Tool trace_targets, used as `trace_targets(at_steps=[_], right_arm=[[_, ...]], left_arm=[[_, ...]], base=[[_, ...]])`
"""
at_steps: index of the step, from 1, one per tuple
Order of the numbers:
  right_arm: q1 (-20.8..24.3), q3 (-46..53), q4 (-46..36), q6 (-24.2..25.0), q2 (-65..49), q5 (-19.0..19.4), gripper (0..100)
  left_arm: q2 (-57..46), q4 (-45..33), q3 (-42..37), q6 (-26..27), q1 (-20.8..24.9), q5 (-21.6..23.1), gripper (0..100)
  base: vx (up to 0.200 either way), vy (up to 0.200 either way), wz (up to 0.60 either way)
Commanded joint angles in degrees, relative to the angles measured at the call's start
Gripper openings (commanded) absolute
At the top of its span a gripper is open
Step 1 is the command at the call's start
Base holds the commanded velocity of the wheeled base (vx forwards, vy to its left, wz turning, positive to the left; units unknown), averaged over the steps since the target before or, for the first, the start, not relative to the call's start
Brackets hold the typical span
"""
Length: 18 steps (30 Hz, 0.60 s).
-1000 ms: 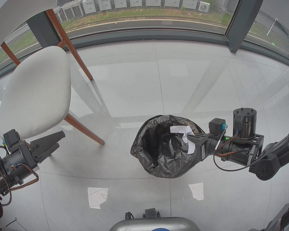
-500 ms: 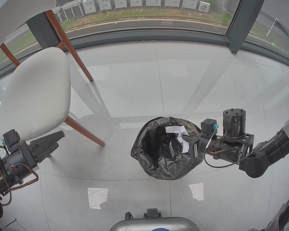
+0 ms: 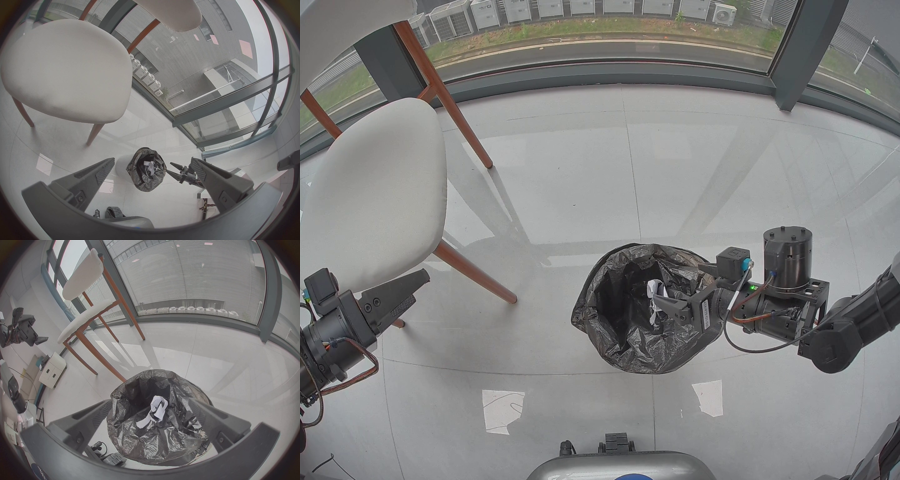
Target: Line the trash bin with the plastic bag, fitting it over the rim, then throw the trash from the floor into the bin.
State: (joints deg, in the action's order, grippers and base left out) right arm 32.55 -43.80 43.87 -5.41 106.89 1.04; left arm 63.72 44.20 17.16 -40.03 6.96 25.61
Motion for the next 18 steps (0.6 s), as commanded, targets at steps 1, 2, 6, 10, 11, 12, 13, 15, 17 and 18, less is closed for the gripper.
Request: trace_targets(at_steps=[1,2,6,10,11,12,13,15,17,18], right_arm=[[-1.0,4.6,-0.1,0.5,-6.7,-0.9,100],[-1.6,5.6,-0.1,1.0,-8.0,-1.6,100],[-4.9,10.3,-0.7,4.5,-14.3,-6.2,100],[-14.2,17.0,-6.7,6.2,-28.0,-12.2,100],[-17.2,18.0,-8.0,6.2,-31.3,-13.3,100],[-21.3,18.8,-9.2,6.2,-34.7,-14.3,100],[-24.6,19.2,-9.7,6.3,-36.8,-14.8,100],[-30.9,20.7,-10.1,6.2,-42.0,-15.1,100],[-34.8,24.8,-11.3,6.2,-49.0,-15.1,100],[-35.2,26.7,-12.1,6.2,-51.6,-15.1,100]], left_arm=[[0.0,0.0,-0.7,2.2,0.0,-2.5,100],[-0.1,0.0,-0.8,2.3,0.0,-2.9,100],[-1.6,-0.1,-1.3,2.5,0.1,-4.1,100],[-3.9,0.1,-3.5,2.7,0.0,-4.3,100],[-4.7,0.1,-4.2,2.9,-0.4,-5.0,100],[-5.3,0.0,-4.9,3.6,-1.3,-6.3,100],[-5.9,0.0,-5.6,4.8,-2.9,-7.8,100],[-7.9,-0.3,-7.3,8.4,-6.3,-11.2,100],[-11.2,-0.4,-9.9,11.2,-7.6,-12.5,100],[-12.6,-0.4,-10.9,12.1,-7.7,-12.6,100]], base=[[0.0,0.0,0.0],[0.0,0.0,0.0],[0.0,0.0,0.0],[0.0,0.0,0.0],[0.0,0.0,0.0],[0.0,0.0,0.0],[0.0,0.0,0.0],[0.0,0.0,0.0],[0.0,0.0,0.0],[0.0,0.0,0.0]])
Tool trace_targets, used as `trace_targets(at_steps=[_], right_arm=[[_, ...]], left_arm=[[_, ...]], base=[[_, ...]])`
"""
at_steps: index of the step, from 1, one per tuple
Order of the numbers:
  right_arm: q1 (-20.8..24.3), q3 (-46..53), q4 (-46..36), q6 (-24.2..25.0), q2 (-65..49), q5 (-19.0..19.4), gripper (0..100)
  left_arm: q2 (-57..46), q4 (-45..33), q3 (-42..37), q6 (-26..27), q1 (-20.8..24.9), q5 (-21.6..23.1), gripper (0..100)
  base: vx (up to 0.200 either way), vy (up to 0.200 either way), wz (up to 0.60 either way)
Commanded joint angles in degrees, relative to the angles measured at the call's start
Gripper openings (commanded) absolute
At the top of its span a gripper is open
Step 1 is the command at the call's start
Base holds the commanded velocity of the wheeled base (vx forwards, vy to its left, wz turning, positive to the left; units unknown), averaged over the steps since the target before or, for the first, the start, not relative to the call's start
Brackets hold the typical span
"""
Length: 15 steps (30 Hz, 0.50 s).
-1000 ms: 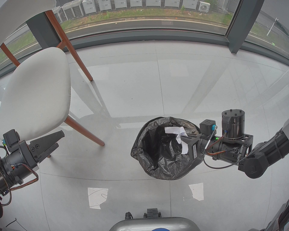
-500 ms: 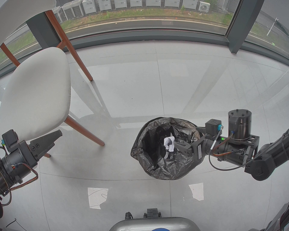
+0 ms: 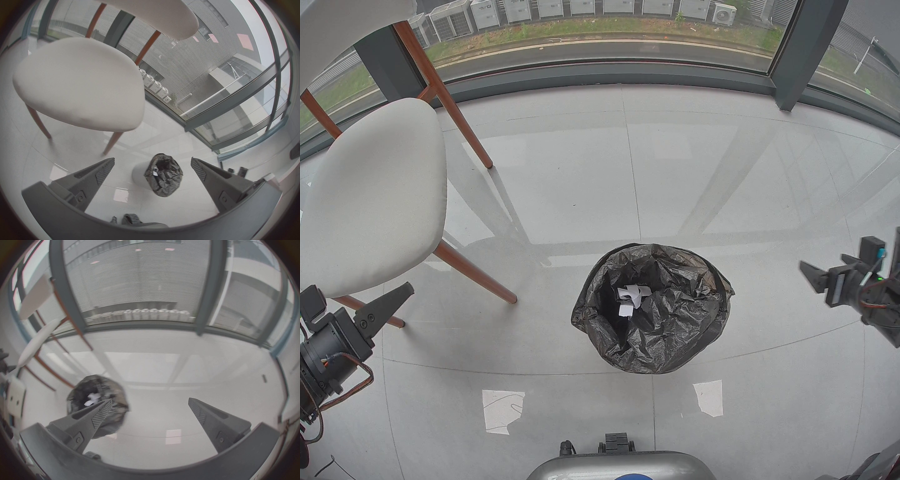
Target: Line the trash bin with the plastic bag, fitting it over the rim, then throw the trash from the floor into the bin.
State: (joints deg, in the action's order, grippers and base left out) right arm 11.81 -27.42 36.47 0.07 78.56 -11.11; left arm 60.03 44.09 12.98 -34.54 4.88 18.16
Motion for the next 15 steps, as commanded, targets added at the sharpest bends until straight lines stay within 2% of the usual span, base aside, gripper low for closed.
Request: trace_targets(at_steps=[1,3,5,6,7,9,11,13,15], right_arm=[[-14.6,13.1,-6.3,0.7,-27.4,-3.0,100],[-14.5,18.3,-9.7,0.5,-36.0,-3.0,100],[-14.8,22.4,-14.8,0.5,-45.2,-2.7,100],[-14.7,25.8,-23.6,0.4,-57.8,-0.7,100],[-14.4,26.5,-25.8,0.3,-60.8,0.7,100],[-13.8,27.2,-33.8,-0.8,-71.3,6.7,100],[-12.6,26.0,-39.6,0.5,-78.2,10.9,100],[-11.4,26.5,-38.9,0.6,-78.6,11.2,100],[-11.5,26.9,-37.7,0.6,-78.6,10.8,100]], left_arm=[[-11.2,-0.5,-8.2,7.9,-5.7,-5.2,100],[-15.2,-1.6,-9.7,9.5,-5.6,-5.2,100],[-19.9,-6.1,-9.7,10.9,-5.6,-5.5,100],[-30.9,-17.9,-9.6,12.5,-5.6,-6.6,100],[-33.9,-21.1,-9.6,12.6,-5.7,-6.6,100],[-43.9,-31.9,-9.6,13.2,-5.6,-6.7,100],[-53.5,-41.8,-9.6,15.3,-5.6,-6.0,100],[-60.0,-49.0,-9.2,21.2,-4.9,-6.6,100],[-59.9,-48.6,-9.6,26.2,-4.9,-7.4,100]], base=[[0.0,0.0,0.0],[0.0,0.0,0.0],[0.0,0.0,0.0],[0.0,0.0,0.0],[0.0,0.0,0.0],[0.0,0.0,0.0],[0.0,0.0,0.0],[0.0,0.0,0.0],[0.0,0.0,0.0]])
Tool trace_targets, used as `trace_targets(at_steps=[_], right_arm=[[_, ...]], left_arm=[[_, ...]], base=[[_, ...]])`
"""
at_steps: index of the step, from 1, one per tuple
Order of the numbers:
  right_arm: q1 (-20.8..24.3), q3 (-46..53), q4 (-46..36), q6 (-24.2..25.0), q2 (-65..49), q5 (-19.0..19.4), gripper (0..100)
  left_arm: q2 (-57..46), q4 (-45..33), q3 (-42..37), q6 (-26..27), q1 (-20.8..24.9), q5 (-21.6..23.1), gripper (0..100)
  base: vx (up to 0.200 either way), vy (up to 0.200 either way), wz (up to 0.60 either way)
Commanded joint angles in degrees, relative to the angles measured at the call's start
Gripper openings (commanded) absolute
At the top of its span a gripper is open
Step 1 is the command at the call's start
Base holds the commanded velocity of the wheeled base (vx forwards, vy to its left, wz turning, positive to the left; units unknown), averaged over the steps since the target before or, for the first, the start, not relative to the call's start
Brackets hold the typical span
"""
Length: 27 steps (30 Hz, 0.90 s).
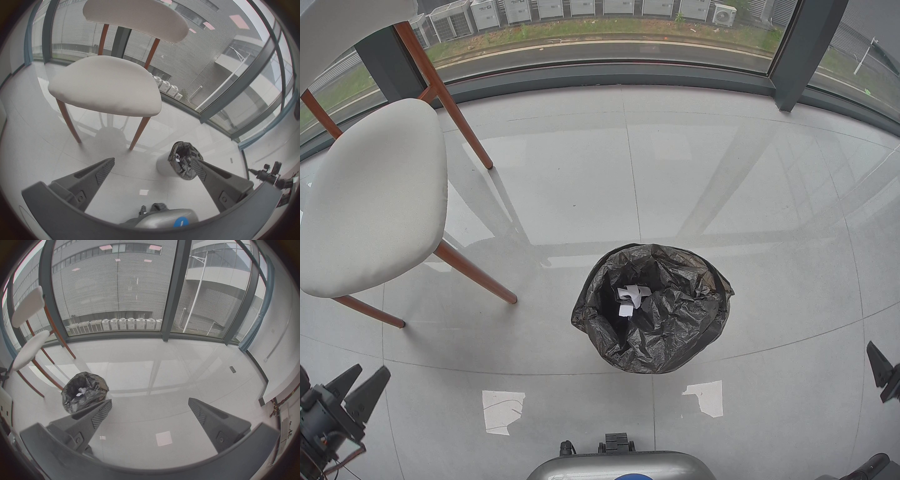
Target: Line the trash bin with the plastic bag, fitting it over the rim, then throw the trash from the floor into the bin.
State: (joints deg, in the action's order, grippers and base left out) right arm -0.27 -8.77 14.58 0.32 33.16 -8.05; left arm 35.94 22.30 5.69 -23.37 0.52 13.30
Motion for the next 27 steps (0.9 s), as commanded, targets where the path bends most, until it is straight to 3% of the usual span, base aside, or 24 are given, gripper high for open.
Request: trace_targets(at_steps=[1,5,6,8,13,16,17,18,19,20,26,27], right_arm=[[0.4,8.7,-14.8,0.2,-33.2,7.6,100],[0.4,8.7,-14.8,-0.3,-33.2,7.6,100],[0.6,8.8,-14.8,-0.3,-33.2,8.2,100],[0.6,8.8,-14.8,-0.4,-33.2,8.8,100],[0.6,8.8,-14.8,-0.1,-33.2,8.7,100],[0.5,8.8,-14.7,0.3,-33.2,7.7,100],[0.5,8.8,-14.7,0.3,-33.2,7.2,100],[0.5,8.8,-14.7,0.3,-33.2,7.1,100],[0.5,8.8,-14.7,0.3,-33.2,6.9,100],[0.4,8.8,-14.6,0.3,-33.2,6.7,100],[0.5,8.8,-14.7,0.2,-33.2,6.8,100],[0.5,8.8,-14.7,0.3,-33.2,6.8,100]], left_arm=[[-35.1,-25.6,-3.0,18.7,-0.5,-3.5,100],[-35.6,-23.2,-4.0,25.4,-0.5,-4.2,100],[-35.6,-22.4,-4.3,30.9,-0.5,-3.9,100],[-35.6,-22.3,-4.4,32.7,-0.5,-3.6,100],[-35.5,-22.7,-4.2,32.0,-0.5,-1.3,100],[-35.6,-22.5,-4.3,24.2,-0.6,-7.1,100],[-35.6,-22.3,-4.4,20.3,-0.6,-12.7,100],[-35.6,-22.2,-4.5,19.3,-0.6,-14.3,100],[-35.6,-21.8,-4.6,17.2,-0.6,-19.7,100],[-35.6,-20.7,-5.1,17.7,-0.6,-20.5,100],[-35.6,-19.1,-5.4,24.4,-0.5,-19.2,100],[-35.5,-19.4,-5.4,25.9,-0.5,-14.7,100]], base=[[0.0,0.0,0.0],[0.0,0.0,0.0],[0.0,0.0,0.0],[0.0,0.0,0.0],[0.0,0.0,0.0],[0.0,0.0,0.0],[0.0,0.0,0.0],[0.0,0.0,0.0],[0.0,0.0,0.0],[0.0,0.0,0.0],[0.0,0.0,0.0],[0.0,0.0,0.0]])
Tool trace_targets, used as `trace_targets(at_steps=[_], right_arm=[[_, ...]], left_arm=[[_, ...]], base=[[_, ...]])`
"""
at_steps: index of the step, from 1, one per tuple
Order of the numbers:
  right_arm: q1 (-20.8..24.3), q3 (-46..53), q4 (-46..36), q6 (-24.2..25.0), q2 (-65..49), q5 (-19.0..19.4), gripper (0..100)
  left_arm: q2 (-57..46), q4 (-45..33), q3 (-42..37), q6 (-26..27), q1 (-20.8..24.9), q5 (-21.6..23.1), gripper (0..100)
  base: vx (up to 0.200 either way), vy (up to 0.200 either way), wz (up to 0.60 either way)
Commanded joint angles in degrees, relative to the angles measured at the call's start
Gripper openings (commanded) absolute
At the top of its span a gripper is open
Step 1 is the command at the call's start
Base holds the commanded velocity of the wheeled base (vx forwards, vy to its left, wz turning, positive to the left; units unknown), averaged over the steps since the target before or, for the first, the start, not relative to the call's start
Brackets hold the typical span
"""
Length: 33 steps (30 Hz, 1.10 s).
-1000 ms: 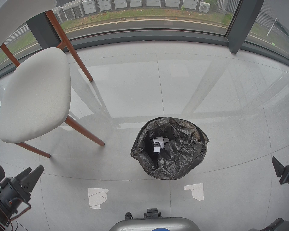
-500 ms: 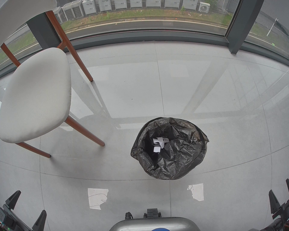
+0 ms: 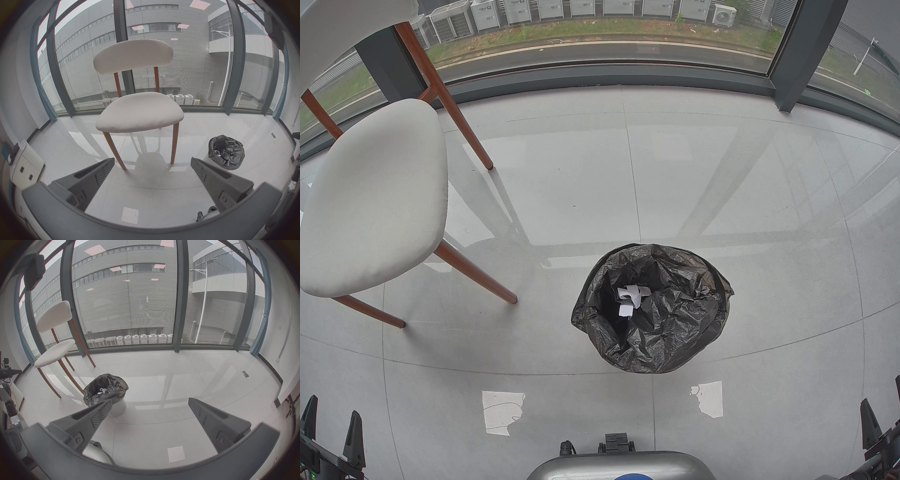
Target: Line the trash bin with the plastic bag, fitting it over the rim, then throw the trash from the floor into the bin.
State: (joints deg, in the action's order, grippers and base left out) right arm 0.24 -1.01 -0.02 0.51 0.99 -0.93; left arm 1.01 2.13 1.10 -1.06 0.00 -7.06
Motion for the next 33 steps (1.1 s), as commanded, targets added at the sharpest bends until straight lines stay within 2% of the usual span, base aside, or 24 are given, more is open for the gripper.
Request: trace_targets(at_steps=[1,2,3,4,6,9,11,12,13,14,15,16,17,21,23,25,26,29,31,33], right_arm=[[0.0,1.0,-0.1,0.1,-1.0,-0.3,100],[0.0,1.0,-0.1,0.1,-1.0,-0.3,100],[0.0,1.0,-0.1,0.1,-1.0,-0.4,100],[0.0,1.0,-0.1,0.1,-1.0,-0.4,100],[0.0,1.0,-0.1,0.0,-1.0,-0.3,100],[0.1,1.0,-0.2,0.0,-1.0,-0.1,100],[0.1,1.0,-0.2,0.0,-1.0,0.0,100],[0.1,1.0,-0.2,0.0,-1.0,0.0,100],[0.1,1.0,-0.2,0.0,-1.0,0.0,100],[0.1,1.0,-0.2,0.0,-1.0,0.0,100],[0.1,1.0,-0.2,0.0,-1.0,0.1,100],[0.1,1.0,-0.2,0.0,-1.0,0.1,100],[0.1,1.0,-0.2,0.0,-1.0,0.2,100],[0.1,1.0,-0.2,0.0,-1.0,0.2,100],[0.1,1.0,-0.2,0.0,-1.0,0.2,100],[0.1,1.0,-0.2,0.0,-1.0,0.2,100],[0.1,1.0,-0.2,0.0,-1.0,0.2,100],[0.1,1.0,-0.1,0.1,-1.0,0.3,100],[0.1,1.0,-0.1,0.2,-1.0,0.3,100],[0.1,1.0,-0.1,0.2,-1.0,0.3,100]], left_arm=[[-0.6,0.8,-0.8,3.6,0.0,5.7,100],[-0.6,0.1,-0.7,3.2,0.0,15.3,100],[-0.6,-0.3,-0.5,2.7,0.0,18.5,100],[-0.7,-1.0,-0.3,1.7,0.0,20.5,100],[-0.7,-2.1,0.0,0.8,0.0,21.4,100],[-0.7,-2.0,0.0,1.9,0.0,19.8,100],[-0.7,-1.5,-0.1,1.9,0.0,12.9,100],[-0.7,-1.5,-0.1,1.9,0.0,12.9,100],[-0.7,-0.7,-0.5,1.2,0.0,4.2,100],[-0.6,-0.6,-0.5,0.2,0.0,1.4,100],[-0.6,-0.5,-0.5,-0.9,0.0,0.8,100],[-0.6,-0.5,-0.5,-0.9,0.0,0.8,100],[-0.7,-0.5,-0.6,-3.1,0.0,0.5,100],[-0.7,-0.5,-0.5,-3.9,0.0,1.5,100],[-0.7,-0.6,-0.5,-3.2,0.0,4.5,100],[-0.7,-0.7,-0.5,0.3,0.0,11.4,100],[-0.7,-0.7,-0.4,1.1,0.0,12.9,100],[-0.7,-0.7,-0.4,1.8,0.0,13.0,100],[-0.7,-0.9,-0.7,5.4,-0.1,10.0,100],[-0.6,-1.2,-0.7,6.3,-0.1,9.4,100]], base=[[0.0,0.0,0.0],[0.0,0.0,0.0],[0.0,0.0,0.0],[0.0,0.0,0.0],[0.0,0.0,0.0],[0.0,0.0,0.0],[0.0,0.0,0.0],[0.0,0.0,0.0],[0.0,0.0,0.0],[0.0,0.0,0.0],[0.0,0.0,0.0],[0.0,0.0,0.0],[0.0,0.0,0.0],[0.0,0.0,0.0],[0.0,0.0,0.0],[0.0,0.0,0.0],[0.0,0.0,0.0],[0.0,0.0,0.0],[0.0,0.0,0.0],[0.0,0.0,0.0]])
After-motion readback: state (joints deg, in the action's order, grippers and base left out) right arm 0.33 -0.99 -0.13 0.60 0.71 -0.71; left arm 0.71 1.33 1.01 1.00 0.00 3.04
